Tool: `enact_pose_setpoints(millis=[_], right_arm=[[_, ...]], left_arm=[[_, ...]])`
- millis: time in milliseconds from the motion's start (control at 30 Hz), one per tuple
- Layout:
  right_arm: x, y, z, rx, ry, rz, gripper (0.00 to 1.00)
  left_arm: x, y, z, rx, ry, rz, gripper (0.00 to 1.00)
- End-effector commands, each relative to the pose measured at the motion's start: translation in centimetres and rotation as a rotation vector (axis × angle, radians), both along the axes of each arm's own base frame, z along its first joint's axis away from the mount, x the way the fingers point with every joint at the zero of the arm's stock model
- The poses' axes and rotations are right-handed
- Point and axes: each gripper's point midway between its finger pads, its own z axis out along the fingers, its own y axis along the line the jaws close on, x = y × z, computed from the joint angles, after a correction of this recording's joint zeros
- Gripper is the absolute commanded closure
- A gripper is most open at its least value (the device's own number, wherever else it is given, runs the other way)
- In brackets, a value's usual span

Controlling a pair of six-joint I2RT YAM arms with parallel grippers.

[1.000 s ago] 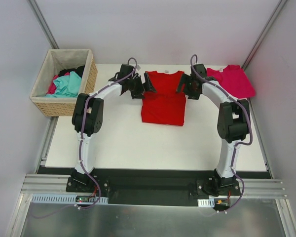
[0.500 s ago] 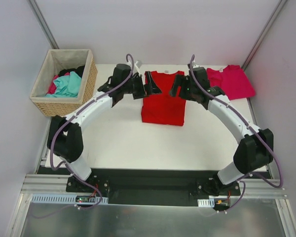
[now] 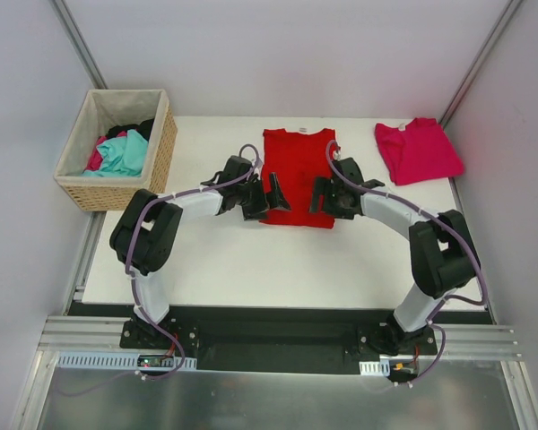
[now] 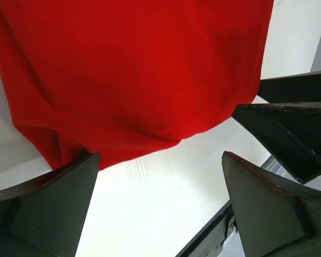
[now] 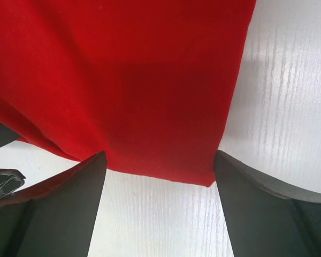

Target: Fold and stack the t-shirts

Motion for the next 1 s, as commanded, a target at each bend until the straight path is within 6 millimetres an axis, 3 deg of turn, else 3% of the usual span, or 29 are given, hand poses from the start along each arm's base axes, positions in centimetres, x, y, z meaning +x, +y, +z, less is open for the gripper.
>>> enact_pose_setpoints(millis=[0,200,367,467,667,867,967], right_arm=[[1.7,0.4,1.4,0.019,-0.077,-0.007,0.16],[2.0,-0.8,4.5,-0.027,-0.135,-0.005,0.17],[2.2,-0.3,7.7,0.005,-0.173,0.005,0.17],[2.0,0.3,8.5,0.02,-0.182,0.009,0.17],[1.7,1.1,7.0,0.041,-0.151,0.008,0.17],[1.4,1.5,3.6,0.043,-0.089,0.005,0.17],[1.2,0.7,2.1,-0.007,-0.064,-0.011,0.18]], left_arm=[[2.1,-0.9,2.3,-0.062,-0.093,0.013,0.01],[2.2,-1.3,3.8,-0.092,-0.108,-0.002,0.02],[2.4,-1.3,5.5,-0.106,-0.141,-0.006,0.02],[2.5,-1.1,5.5,-0.102,-0.144,-0.002,0.02],[2.3,-0.3,3.6,-0.077,-0.108,0.01,0.02],[2.1,0.6,1.9,-0.054,-0.083,0.027,0.02],[2.1,1.4,1.1,-0.03,-0.074,0.044,0.03]])
